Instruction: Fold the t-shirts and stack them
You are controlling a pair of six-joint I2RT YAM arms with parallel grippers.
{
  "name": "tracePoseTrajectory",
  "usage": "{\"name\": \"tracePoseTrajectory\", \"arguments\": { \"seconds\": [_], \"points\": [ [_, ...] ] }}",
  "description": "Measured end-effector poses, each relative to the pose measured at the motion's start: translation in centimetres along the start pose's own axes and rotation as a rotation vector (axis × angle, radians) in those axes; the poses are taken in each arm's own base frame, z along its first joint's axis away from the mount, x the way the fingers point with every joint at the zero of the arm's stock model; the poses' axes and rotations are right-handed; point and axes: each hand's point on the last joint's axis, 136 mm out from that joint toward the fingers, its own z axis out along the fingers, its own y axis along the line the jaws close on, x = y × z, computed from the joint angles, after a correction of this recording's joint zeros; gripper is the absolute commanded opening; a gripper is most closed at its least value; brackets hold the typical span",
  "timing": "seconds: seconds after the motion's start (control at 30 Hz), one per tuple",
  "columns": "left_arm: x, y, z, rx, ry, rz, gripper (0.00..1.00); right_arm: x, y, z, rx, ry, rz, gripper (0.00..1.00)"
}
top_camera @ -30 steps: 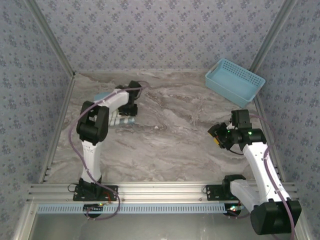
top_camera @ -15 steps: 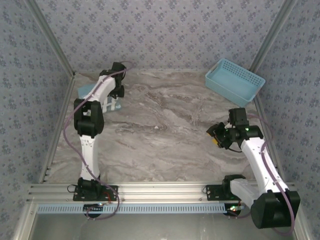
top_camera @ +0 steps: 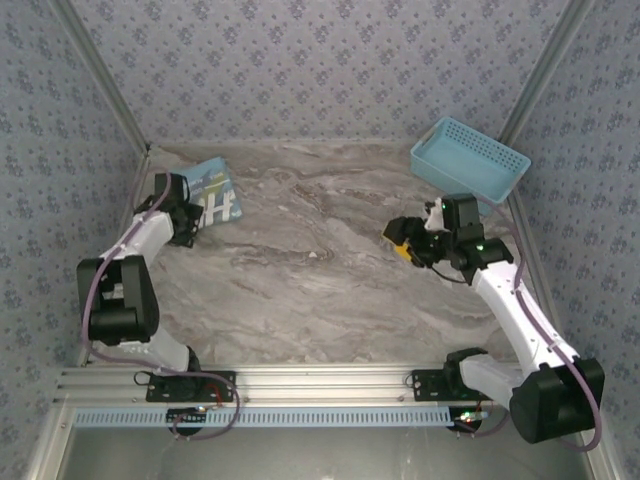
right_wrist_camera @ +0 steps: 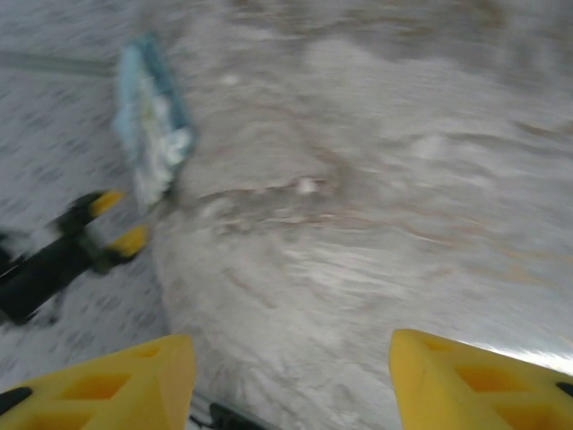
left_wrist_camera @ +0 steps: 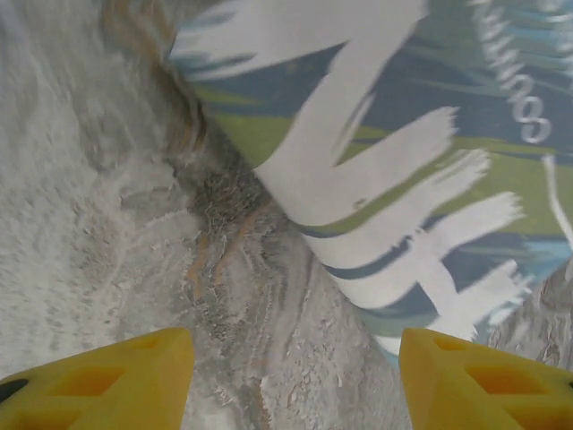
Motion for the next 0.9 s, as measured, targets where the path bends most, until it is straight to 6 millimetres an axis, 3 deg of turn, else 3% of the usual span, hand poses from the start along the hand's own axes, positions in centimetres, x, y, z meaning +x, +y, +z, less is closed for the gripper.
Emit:
{"name": "tracePoseTrajectory", "arguments": {
  "seconds": [0.07,0.23,0.4,0.5,0.77,0.9],
  "points": [
    [0.2,-0.4,0.9,0.025,0.020,-0.079,0.62,0.0,1.1,0.3,-0.039,0.007,-0.030,0.62],
    [-0.4,-2.0,2.6,0.091,0.025,-0.199,0.56,0.3,1.7,1.1,-0.062,0.028,-0.048,0.62],
    [-1.1,-1.5,6.0,0.054,0.046,-0.238,0.44,0.3,1.8,1.2,-0.066,0.028,-0.053,0.62],
    [-1.5,-1.5,6.4,0.036,0.060,-0.232,0.38,0.3,1.8,1.1,-0.067,0.027,-0.053,0.62],
    [-6.7,-5.4,7.7,0.061,0.023,-0.092,0.35,0.3,1.8,1.1,-0.066,0.028,-0.053,0.62],
    [-8.4,-6.2,8.6,0.058,0.025,-0.035,0.35,0.3,1.8,1.1,-0.066,0.028,-0.050,0.62]
  ]
}}
